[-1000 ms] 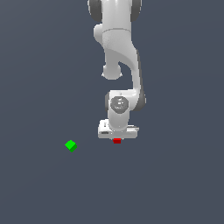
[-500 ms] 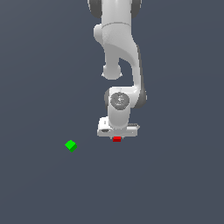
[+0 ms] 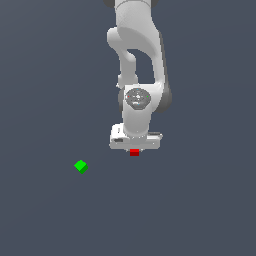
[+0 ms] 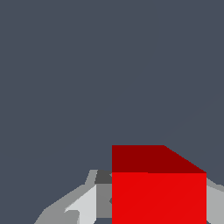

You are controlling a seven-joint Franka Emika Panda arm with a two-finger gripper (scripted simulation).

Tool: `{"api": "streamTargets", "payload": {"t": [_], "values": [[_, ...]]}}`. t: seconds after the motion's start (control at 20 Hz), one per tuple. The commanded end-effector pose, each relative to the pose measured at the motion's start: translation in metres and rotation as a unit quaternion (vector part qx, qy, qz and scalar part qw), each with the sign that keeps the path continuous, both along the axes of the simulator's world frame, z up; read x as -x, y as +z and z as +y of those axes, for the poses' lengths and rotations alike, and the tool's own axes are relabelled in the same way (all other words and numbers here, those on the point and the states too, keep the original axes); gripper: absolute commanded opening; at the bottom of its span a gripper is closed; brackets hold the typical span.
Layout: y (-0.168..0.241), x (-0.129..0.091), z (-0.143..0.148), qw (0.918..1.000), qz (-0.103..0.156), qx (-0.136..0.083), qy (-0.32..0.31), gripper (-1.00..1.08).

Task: Stack the red cube on top of the green cube.

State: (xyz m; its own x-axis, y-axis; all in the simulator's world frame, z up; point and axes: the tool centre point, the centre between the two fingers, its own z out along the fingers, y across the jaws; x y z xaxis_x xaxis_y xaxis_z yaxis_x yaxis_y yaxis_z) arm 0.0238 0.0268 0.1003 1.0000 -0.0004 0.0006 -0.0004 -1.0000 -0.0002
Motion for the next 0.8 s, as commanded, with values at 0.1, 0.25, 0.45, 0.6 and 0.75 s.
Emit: {"api": "streamTargets", "payload": {"t": [0.1, 0.25, 0.45, 0.6, 0.75], "values": [[0.017, 0.000, 0.000, 1.0000, 0.000, 0.000, 0.000, -1.00], [0.020, -0.001, 0.000, 1.0000, 0.000, 0.000, 0.000, -1.00], [0.017, -0.001, -0.004, 1.0000, 0.000, 0.000, 0.000, -1.00], [0.015, -0.003, -0.014, 1.0000, 0.000, 0.000, 0.000, -1.00], [0.011, -0.005, -0.032, 1.0000, 0.000, 0.000, 0.000, -1.00]]}}
